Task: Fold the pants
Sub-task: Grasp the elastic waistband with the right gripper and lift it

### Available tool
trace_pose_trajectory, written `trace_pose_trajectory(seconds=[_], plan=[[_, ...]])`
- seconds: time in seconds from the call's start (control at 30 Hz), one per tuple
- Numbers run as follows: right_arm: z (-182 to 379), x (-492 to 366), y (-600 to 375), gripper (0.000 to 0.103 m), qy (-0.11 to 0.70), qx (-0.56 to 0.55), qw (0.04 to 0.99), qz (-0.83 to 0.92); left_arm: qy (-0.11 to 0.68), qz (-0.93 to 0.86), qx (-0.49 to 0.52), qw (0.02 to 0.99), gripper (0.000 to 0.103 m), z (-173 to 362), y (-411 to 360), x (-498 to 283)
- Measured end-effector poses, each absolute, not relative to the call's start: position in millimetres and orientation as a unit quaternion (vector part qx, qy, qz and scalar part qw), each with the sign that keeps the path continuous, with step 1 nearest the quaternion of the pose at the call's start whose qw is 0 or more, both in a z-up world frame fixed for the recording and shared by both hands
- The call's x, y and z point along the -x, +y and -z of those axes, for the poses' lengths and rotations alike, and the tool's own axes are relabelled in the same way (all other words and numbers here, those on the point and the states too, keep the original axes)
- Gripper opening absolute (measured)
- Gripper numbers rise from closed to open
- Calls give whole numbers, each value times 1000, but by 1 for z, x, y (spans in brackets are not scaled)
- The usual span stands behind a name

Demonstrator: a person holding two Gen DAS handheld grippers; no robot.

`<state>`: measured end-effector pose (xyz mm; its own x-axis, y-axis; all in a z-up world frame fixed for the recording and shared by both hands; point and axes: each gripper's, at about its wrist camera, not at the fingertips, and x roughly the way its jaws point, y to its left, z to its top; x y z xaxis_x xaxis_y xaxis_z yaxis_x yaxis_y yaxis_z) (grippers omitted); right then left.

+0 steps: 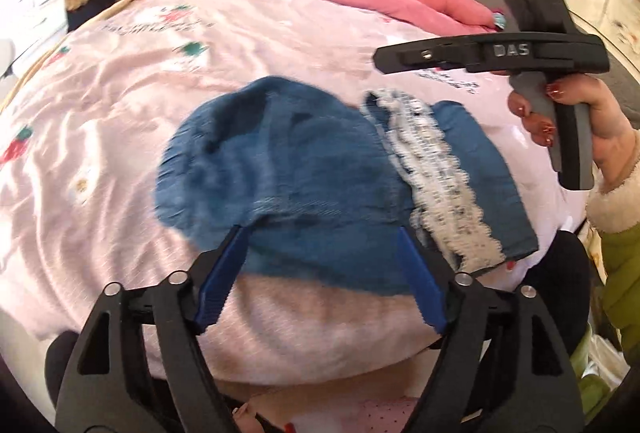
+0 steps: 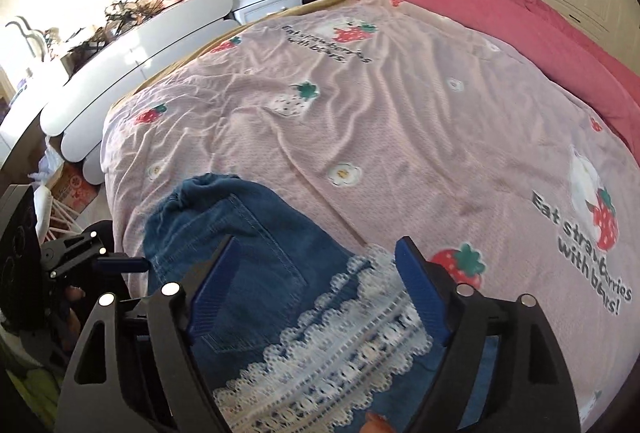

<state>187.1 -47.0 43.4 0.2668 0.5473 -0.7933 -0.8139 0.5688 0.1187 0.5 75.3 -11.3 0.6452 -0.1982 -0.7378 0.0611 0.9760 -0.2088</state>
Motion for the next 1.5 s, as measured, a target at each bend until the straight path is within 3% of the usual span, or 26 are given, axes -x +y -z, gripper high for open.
trace_pose_trajectory(seconds=[0.27, 0.97, 1.0, 1.07, 1.27, 1.5], plan=[[-36, -181, -5, 88, 421, 185, 754, -469, 430, 55, 145, 889, 80, 21, 107, 3], [8, -204, 84, 88, 522, 187, 645, -526, 440, 86, 232, 863, 81, 40, 121, -8], [11, -204, 85, 86, 530, 186, 638, -527, 440, 86, 233, 863, 82, 40, 121, -8], [19, -201, 87, 63, 545, 187, 624, -528, 440, 87, 234, 863, 83, 41, 121, -10], [7, -195, 68, 37, 514, 191, 643, -536, 438, 90, 242, 861, 86, 45, 122, -15], [-22, -196, 29, 35, 481, 130, 646, -578, 431, 93, 251, 862, 87, 45, 121, -24]])
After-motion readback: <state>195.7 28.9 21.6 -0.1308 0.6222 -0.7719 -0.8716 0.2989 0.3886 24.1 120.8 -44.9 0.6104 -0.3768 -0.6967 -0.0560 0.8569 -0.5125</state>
